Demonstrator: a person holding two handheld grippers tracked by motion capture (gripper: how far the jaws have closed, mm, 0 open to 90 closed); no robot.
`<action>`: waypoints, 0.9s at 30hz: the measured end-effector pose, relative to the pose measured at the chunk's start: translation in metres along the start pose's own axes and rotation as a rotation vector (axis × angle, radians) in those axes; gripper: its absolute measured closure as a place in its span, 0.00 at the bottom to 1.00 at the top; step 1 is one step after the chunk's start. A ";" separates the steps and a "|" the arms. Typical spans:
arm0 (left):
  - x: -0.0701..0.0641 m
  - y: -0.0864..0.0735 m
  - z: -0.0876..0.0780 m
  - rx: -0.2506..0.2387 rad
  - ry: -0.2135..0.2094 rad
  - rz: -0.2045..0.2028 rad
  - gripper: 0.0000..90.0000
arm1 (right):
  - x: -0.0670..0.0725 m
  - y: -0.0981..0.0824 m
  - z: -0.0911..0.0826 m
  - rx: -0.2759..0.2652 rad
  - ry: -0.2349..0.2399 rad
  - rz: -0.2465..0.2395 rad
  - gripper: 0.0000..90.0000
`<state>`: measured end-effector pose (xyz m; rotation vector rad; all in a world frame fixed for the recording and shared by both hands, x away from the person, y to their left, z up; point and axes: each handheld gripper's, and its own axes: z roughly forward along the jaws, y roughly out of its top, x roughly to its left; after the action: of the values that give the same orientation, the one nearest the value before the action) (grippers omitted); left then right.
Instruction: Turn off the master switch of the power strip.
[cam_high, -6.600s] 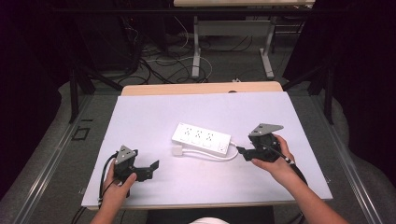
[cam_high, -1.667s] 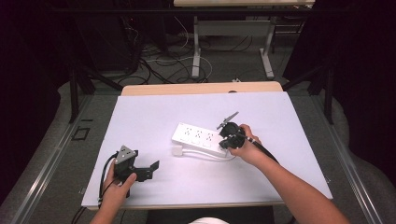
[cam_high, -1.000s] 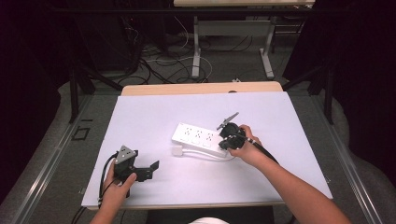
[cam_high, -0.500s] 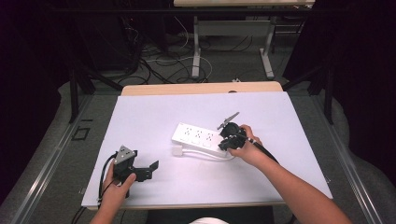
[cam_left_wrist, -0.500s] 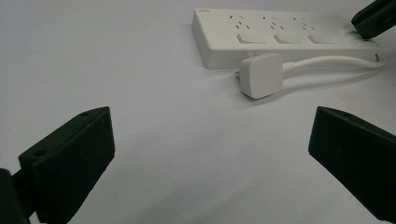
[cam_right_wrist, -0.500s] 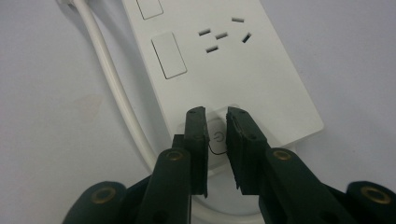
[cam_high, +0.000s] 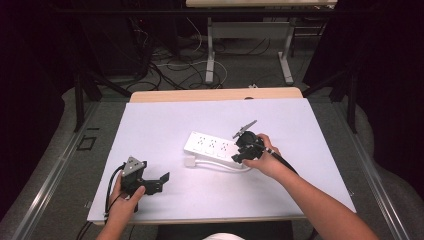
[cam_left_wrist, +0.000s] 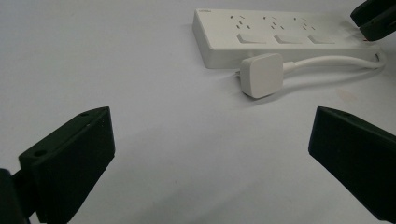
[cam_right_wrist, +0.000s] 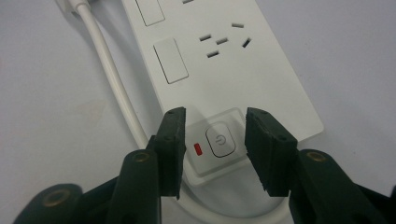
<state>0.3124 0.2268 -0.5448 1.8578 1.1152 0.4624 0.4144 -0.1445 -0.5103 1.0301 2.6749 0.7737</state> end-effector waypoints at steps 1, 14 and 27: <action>0.000 0.000 0.000 -0.002 -0.004 -0.007 0.01 | 0.000 0.000 0.000 -0.007 -0.007 0.004 0.60; 0.000 0.000 0.001 0.000 -0.003 0.005 0.01 | 0.000 -0.003 -0.003 0.002 -0.002 0.035 0.49; -0.001 0.000 0.000 -0.001 -0.006 -0.002 0.01 | 0.010 -0.002 -0.003 -0.034 0.029 0.046 0.37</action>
<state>0.3122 0.2258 -0.5449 1.8558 1.1128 0.4552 0.4046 -0.1398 -0.5084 1.0831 2.6614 0.8469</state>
